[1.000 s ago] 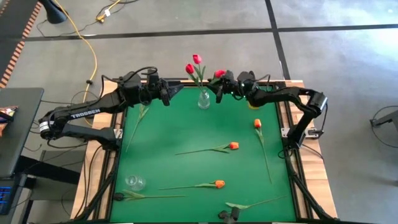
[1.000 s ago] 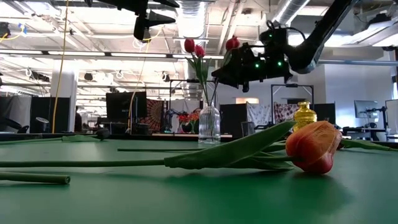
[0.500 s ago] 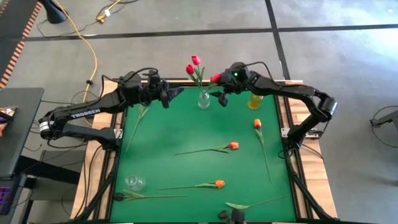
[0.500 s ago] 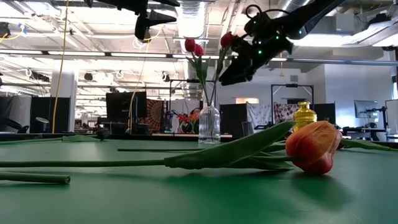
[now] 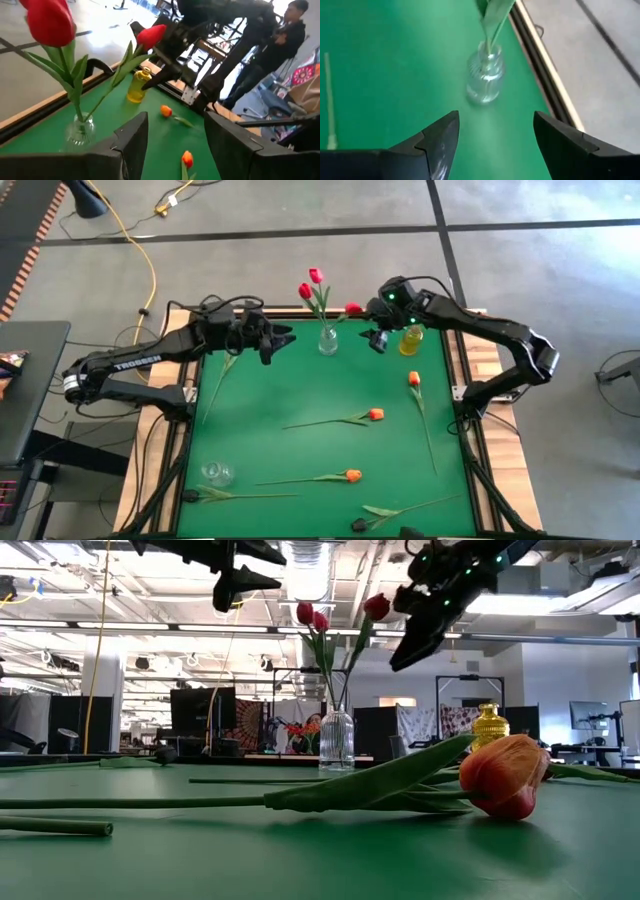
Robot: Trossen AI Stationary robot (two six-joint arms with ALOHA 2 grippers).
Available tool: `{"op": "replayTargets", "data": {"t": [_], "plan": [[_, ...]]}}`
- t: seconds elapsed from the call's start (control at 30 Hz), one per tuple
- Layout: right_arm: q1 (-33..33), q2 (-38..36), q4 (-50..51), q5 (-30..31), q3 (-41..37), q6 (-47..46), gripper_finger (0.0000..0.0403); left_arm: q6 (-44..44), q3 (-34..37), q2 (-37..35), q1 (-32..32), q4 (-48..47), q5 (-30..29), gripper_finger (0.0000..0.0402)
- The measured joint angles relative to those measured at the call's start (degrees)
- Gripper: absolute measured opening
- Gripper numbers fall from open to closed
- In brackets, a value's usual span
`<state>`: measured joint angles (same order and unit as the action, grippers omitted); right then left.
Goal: Sort flowers into vase by color
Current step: Put the top orange flower into the yellow vase
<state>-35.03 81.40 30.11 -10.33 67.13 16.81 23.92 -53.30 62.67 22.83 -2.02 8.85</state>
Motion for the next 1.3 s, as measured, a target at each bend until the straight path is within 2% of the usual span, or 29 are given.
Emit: {"op": "replayTargets", "data": {"t": [0.27, 0.47, 0.8, 0.93, 1.17, 1.3], "plan": [[1.58, -5.52, 12.80, -0.04, 0.02, -8.86, 0.0282, -4.76, 0.00, 0.87, -2.93, -2.45, -0.10, 0.0182], [6.12, -9.32, 20.81, -0.10, 0.02, -14.75, 0.0282, -10.27, 0.00, 5.12, -6.99, -2.57, 0.48, 0.0182], [19.88, -13.95, 30.24, -0.08, 0.02, -27.11, 0.0282, -26.29, 0.00, 17.69, -14.23, -2.80, 1.46, 0.0182], [26.56, -15.01, 33.19, 0.05, 0.02, -30.10, 0.0282, -28.26, 0.00, 24.01, -16.30, -1.69, 1.38, 0.0182], [36.86, -18.09, 38.04, 8.48, 0.00, -34.39, 0.0282, -26.86, 0.00, 34.22, -18.87, 4.72, -1.30, 0.0182], [40.28, -20.29, 38.76, 12.27, -0.02, -36.31, 0.0282, -28.02, 0.00, 38.85, -20.74, 6.19, -4.15, 0.0182]]}}
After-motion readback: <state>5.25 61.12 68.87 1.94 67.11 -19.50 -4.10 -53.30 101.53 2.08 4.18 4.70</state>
